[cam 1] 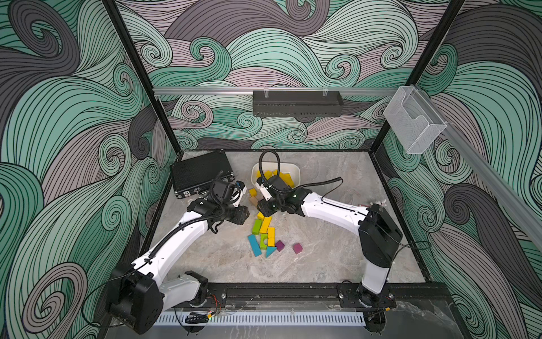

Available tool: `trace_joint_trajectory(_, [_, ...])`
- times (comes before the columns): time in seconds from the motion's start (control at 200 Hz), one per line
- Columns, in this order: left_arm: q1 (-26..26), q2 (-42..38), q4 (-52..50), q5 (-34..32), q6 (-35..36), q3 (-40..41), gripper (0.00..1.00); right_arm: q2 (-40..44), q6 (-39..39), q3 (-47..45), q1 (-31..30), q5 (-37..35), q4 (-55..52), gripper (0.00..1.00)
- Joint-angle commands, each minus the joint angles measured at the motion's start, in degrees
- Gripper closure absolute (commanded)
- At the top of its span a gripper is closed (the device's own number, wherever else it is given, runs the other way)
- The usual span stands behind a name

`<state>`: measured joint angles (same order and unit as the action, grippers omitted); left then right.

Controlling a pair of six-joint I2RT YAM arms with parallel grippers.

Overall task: Pick out the yellow building blocks
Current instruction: Pick up the building block from the center of the board.

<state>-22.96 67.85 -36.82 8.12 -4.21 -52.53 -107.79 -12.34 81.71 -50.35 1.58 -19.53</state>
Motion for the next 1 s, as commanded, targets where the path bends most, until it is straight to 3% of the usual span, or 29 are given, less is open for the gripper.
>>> trace_joint_trajectory(0.0, [0.3,0.3,-1.9,-2.9,-1.9,-1.9,0.40,-3.1,3.2,3.9,-0.2,-2.7,-0.7,0.49])
trace_joint_trajectory(0.19, [0.9,-2.4,-2.5,-9.0,-2.9,-1.7,0.40,-11.4,1.9,13.5,-0.2,-5.9,-3.6,0.49])
trace_joint_trajectory(0.495, [1.0,-5.2,-2.0,-8.0,-3.3,-1.2,0.40,-20.5,-2.6,24.4,-0.2,-13.0,-6.0,0.45])
trace_joint_trajectory(0.996, [0.6,-7.9,-2.7,-9.2,-3.3,-0.8,0.40,-29.9,-5.5,34.8,-0.2,-16.3,-8.5,0.41])
